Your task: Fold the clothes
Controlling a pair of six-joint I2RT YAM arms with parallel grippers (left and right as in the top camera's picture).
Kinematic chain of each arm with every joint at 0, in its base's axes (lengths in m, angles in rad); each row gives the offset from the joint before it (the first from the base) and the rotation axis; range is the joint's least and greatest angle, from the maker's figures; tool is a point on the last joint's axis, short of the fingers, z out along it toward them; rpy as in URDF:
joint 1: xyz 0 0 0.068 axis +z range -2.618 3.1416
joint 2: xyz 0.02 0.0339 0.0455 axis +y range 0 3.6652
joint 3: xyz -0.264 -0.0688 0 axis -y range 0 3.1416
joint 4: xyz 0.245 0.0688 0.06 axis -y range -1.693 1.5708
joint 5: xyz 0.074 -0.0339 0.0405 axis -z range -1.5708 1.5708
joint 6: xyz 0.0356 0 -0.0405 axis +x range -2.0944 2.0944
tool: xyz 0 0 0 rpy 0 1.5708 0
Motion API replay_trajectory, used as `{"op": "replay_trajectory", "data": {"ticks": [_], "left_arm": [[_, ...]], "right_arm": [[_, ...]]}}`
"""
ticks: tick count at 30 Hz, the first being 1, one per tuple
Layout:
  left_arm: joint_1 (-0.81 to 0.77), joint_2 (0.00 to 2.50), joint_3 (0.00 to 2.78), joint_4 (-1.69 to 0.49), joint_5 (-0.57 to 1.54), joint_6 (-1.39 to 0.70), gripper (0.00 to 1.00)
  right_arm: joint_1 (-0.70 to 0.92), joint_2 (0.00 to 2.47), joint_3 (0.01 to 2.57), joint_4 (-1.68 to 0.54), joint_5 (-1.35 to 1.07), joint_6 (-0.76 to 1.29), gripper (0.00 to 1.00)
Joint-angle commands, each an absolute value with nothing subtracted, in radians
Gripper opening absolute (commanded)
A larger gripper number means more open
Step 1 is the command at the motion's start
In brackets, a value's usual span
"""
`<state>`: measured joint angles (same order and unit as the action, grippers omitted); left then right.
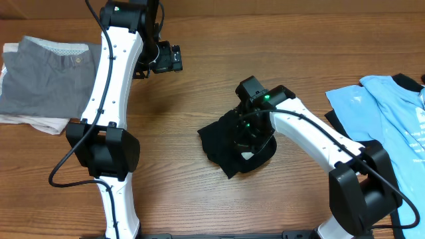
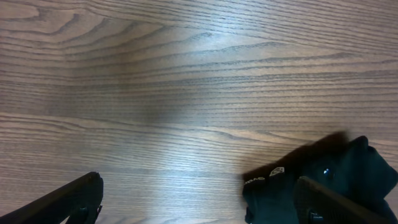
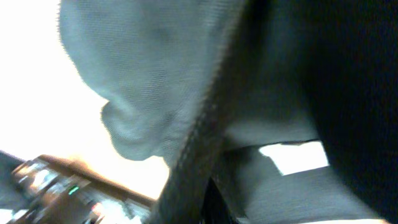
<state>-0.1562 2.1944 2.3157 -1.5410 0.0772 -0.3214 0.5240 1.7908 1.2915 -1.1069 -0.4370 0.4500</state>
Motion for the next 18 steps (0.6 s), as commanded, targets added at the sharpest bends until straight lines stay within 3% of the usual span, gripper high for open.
{"op": "replay_trajectory", "data": {"ticks": [1,14,18], "left_arm": [[-0.157,2.204,2.31,-1.54,0.069,-0.31,1.0],[-0.157,2.204,2.31,-1.54,0.07,-0.31,1.0],[-0.157,2.204,2.31,-1.541,0.069,-0.31,1.0]], "right_arm": [[0.522,1.778,1.329,-1.126,-0.642,0.453,0.04],[0.522,1.778,1.329,-1.27,-0.676,0.437,0.04],[0.523,1.778,1.329,-1.345,-0.658,0.382,0.2]]}}
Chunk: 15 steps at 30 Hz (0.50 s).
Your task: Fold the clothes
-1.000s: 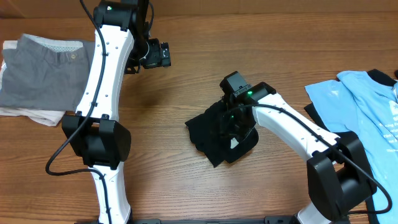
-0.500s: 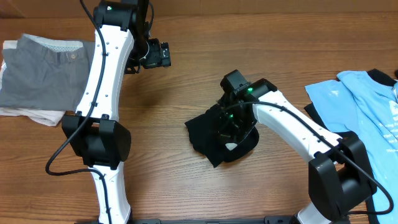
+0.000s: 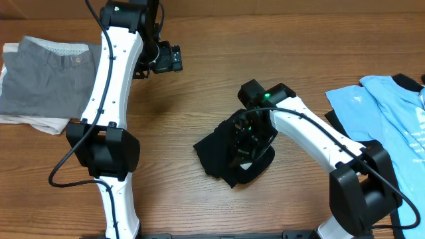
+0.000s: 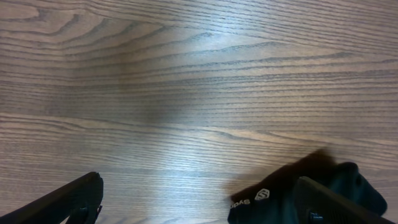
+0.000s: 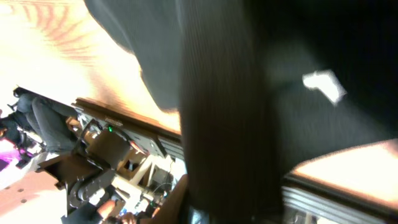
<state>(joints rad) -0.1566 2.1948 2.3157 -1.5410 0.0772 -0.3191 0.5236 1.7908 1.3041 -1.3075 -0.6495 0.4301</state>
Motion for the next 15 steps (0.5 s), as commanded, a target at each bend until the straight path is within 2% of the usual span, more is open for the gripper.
{"op": "replay_trajectory", "data": {"ticks": [1,3,5,12,15], "left_arm": [[-0.157,2.204,2.31,-1.54,0.069,-0.31,1.0],[-0.157,2.204,2.31,-1.539,0.07,-0.31,1.0],[-0.157,2.204,2.31,-1.539,0.069,-0.31,1.0],[-0.157,2.204,2.31,-1.538,0.069,-0.31,1.0],[-0.157,2.204,2.31,-1.538,0.069,-0.311,1.0]], "right_arm": [[0.523,1.778,1.329,-1.375,-0.628,0.38,0.21],[0.523,1.778,1.329,-1.441,-0.529,0.382,0.24],[0.522,1.778,1.329,-1.496,-0.426,0.414,0.33],[0.501,1.743,1.373,-1.484,-0.344,0.487,0.27],[0.486,1.721,1.436,-1.446,-0.344,0.491,0.33]]}}
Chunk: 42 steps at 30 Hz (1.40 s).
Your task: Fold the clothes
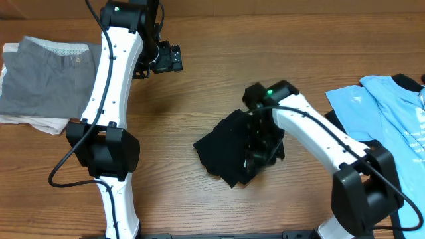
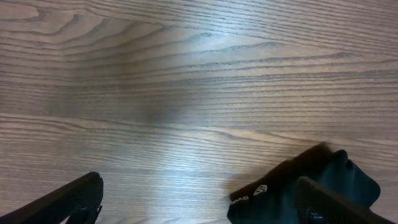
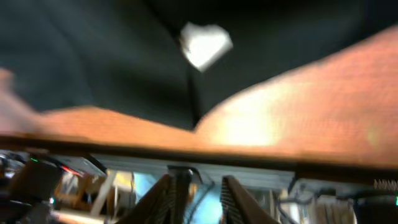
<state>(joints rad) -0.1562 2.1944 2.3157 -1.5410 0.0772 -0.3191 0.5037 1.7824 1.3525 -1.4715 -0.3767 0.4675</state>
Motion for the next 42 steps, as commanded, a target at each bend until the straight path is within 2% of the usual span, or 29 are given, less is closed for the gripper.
{"op": "replay_trajectory", "data": {"ticks": [1,3,4,6,9,13,19,23,28,34,37,42], "left_arm": [[-0.157,2.204,2.31,-1.538,0.069,-0.311,1.0],[-0.157,2.204,2.31,-1.536,0.07,-0.311,1.0],[-0.157,2.204,2.31,-1.536,0.07,-0.311,1.0],[-0.157,2.204,2.31,-1.537,0.07,-0.31,1.0],[-0.157,2.204,2.31,-1.538,0.069,-0.31,1.0],[-0.157,2.204,2.31,-1.536,0.069,-0.31,1.0],[-0.157,2.204,2.31,-1.537,0.069,-0.31,1.0],[-0.157,2.204,2.31,-1.538,0.069,-0.31,1.0],[-0.157,2.204,2.31,-1.54,0.068,-0.31,1.0],[-0.157,2.204,2.31,-1.54,0.068,-0.31,1.0],[-0.157,2.204,2.31,-1.543,0.068,-0.31,1.0],[-0.157,2.204,2.31,-1.536,0.068,-0.31,1.0]], "right_arm": [[0.481,1.717,1.453,-1.425,-0.344,0.49,0.38],[0.468,1.716,1.471,-1.36,-0.35,0.49,0.58],[0.462,1.716,1.47,-1.332,-0.355,0.486,0.62],[0.439,1.719,1.459,-1.227,-0.405,0.443,0.62],[0.418,1.727,1.43,-1.12,-0.559,0.391,0.54],[0.416,1.766,1.367,-1.003,-0.729,0.331,0.48],[0.416,1.849,1.279,-0.856,-1.003,0.272,0.25],[0.405,1.907,1.196,-0.737,-1.167,0.205,0.21],[0.343,2.034,1.11,-0.636,-1.231,0.205,0.18],[0.222,2.119,1.106,-0.641,-1.072,0.27,0.15],[0.167,2.085,1.127,-0.693,-1.063,0.238,0.15],[0.168,1.985,1.18,-0.806,-1.066,0.227,0.16]]}}
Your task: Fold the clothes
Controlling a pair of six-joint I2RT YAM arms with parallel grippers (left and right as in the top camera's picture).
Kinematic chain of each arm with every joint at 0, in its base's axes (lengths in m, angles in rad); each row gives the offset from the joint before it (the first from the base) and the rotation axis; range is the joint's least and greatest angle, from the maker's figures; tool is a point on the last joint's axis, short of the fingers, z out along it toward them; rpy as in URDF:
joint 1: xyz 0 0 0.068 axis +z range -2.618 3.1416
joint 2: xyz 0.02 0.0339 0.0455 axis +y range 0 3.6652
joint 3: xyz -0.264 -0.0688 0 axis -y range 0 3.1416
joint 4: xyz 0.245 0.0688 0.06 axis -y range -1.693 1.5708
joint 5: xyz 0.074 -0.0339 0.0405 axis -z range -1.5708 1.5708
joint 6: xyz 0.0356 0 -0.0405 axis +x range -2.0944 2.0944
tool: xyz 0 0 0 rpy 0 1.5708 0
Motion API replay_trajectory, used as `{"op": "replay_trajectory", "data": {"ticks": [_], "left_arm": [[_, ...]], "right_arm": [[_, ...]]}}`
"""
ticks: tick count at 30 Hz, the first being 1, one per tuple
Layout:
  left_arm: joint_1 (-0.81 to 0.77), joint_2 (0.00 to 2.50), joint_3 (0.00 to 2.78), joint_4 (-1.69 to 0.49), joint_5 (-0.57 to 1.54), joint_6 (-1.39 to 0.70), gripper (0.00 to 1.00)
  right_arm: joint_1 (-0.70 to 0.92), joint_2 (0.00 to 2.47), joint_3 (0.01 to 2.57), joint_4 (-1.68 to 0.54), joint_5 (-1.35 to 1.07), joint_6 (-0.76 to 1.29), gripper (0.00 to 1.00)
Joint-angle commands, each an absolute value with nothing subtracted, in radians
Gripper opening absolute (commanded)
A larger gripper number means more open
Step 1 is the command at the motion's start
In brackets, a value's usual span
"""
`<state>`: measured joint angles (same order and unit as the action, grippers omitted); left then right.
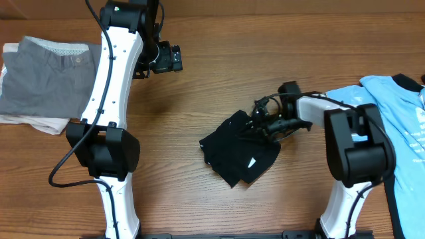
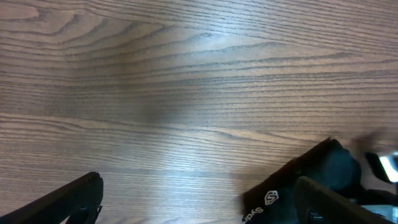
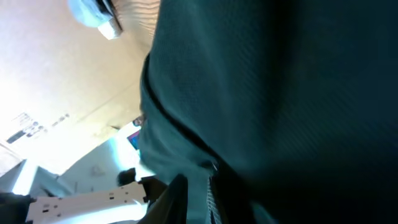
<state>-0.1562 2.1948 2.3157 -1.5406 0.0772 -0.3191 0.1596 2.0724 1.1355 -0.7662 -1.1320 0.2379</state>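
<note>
A crumpled black garment (image 1: pixel 238 151) lies mid-table, a small white tag showing on its lower part. My right gripper (image 1: pixel 263 124) lies low at the garment's upper right edge, its arm stretched out to the right. Dark fabric (image 3: pixel 280 93) fills the right wrist view, and the gripper (image 3: pixel 196 186) is shut with a fold of cloth between its fingers. My left gripper (image 1: pixel 174 58) hangs open above bare wood at the back left. In its own view the gripper (image 2: pixel 199 182) has the garment's logo corner (image 2: pixel 298 186) by its right finger.
Folded grey shorts (image 1: pixel 46 73) lie on a white cloth at the far left edge. A light blue shirt (image 1: pixel 392 113) is spread at the far right, over a dark cloth. Bare wood (image 1: pixel 199 99) lies between the left gripper and the black garment.
My right arm was arched over the garment; now it reaches in low from the right, gripper at the upper right edge. The garment lies lower and more compact. The left arm has not moved.
My right gripper was first buried in the bunched black garment. Then the bundle sat slightly further left, then it was spread wider under the arm. Now the gripper holds its right edge from the side. The left gripper stayed open throughout.
</note>
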Motion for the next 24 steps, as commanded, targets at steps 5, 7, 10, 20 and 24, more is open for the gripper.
{"op": "replay_trajectory", "data": {"ticks": [5,7,10,20,24], "left_arm": [[-0.157,2.204,2.31,-1.534,0.068,-0.31,1.0],[-0.157,2.204,2.31,-1.534,0.068,-0.31,1.0],[-0.157,2.204,2.31,-1.533,0.068,-0.311,1.0],[-0.156,2.204,2.31,-1.531,0.062,-0.313,1.0],[-0.15,2.204,2.31,-1.53,0.062,-0.315,1.0]], "right_arm": [[0.201,1.845,1.209,-0.868,-1.069,0.229,0.19],[0.213,1.803,1.209,-0.875,-1.074,0.232,0.25],[0.244,1.78,1.209,-0.894,-1.074,0.231,0.38],[0.463,1.787,1.189,-0.868,-0.96,0.344,0.28],[0.501,1.803,1.158,-0.79,-0.999,0.353,0.28]]}}
